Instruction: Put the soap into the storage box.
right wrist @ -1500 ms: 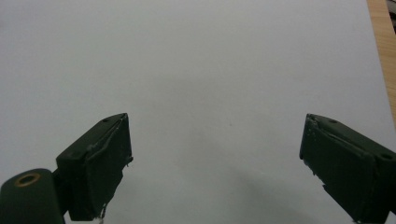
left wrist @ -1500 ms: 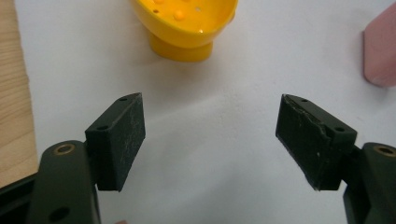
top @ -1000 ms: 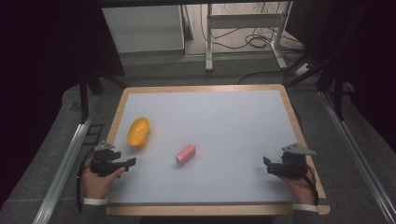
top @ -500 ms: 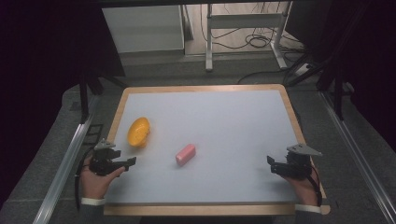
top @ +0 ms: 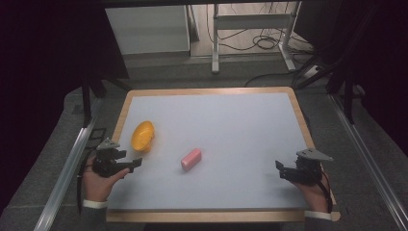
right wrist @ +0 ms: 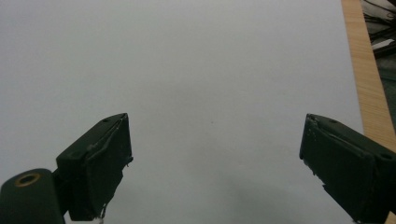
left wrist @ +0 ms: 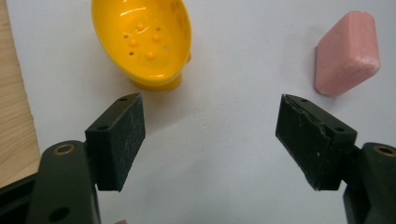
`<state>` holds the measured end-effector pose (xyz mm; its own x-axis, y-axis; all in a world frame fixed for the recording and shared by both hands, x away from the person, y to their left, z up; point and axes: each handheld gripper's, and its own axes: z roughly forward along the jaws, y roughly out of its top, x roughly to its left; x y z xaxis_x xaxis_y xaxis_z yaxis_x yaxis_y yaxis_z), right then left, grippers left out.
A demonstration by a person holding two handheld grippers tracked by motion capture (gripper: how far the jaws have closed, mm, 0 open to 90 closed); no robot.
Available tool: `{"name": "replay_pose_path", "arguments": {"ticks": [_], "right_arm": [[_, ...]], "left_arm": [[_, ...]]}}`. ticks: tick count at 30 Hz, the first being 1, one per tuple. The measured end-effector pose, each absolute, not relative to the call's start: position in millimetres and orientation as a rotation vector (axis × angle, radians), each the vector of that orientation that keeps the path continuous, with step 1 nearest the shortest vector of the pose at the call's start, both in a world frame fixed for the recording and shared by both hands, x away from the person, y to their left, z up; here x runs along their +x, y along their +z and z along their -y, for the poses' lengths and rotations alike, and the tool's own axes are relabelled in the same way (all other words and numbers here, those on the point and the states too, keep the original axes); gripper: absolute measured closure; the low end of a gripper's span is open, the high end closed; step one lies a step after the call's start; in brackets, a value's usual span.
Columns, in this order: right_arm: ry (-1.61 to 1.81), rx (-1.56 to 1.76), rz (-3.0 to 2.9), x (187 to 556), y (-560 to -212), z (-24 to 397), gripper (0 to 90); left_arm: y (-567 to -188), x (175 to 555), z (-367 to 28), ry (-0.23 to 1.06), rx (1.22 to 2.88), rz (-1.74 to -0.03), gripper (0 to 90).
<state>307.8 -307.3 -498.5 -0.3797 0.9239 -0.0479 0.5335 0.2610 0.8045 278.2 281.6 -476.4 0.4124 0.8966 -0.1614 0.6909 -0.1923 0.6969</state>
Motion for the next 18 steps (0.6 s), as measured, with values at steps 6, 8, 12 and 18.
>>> {"name": "replay_pose_path", "arguments": {"ticks": [6,8,12,18], "right_arm": [[0.958,1.314,-2.005,307.7,-498.5,307.1,8.9],[0.958,1.314,-2.004,307.7,-498.6,307.3,8.9],[0.962,1.315,-2.004,307.5,-498.2,307.4,8.9],[0.961,1.312,-1.995,307.4,-498.1,308.0,8.9]], "left_arm": [[-468.8,278.1,-277.9,0.368,1.966,-1.326,24.7],[-465.9,278.3,-276.4,0.372,1.967,-1.322,24.7],[-461.1,279.5,-273.0,0.376,1.976,-1.308,24.7],[-458.4,284.5,-264.6,0.369,1.999,-1.283,24.7]]}}
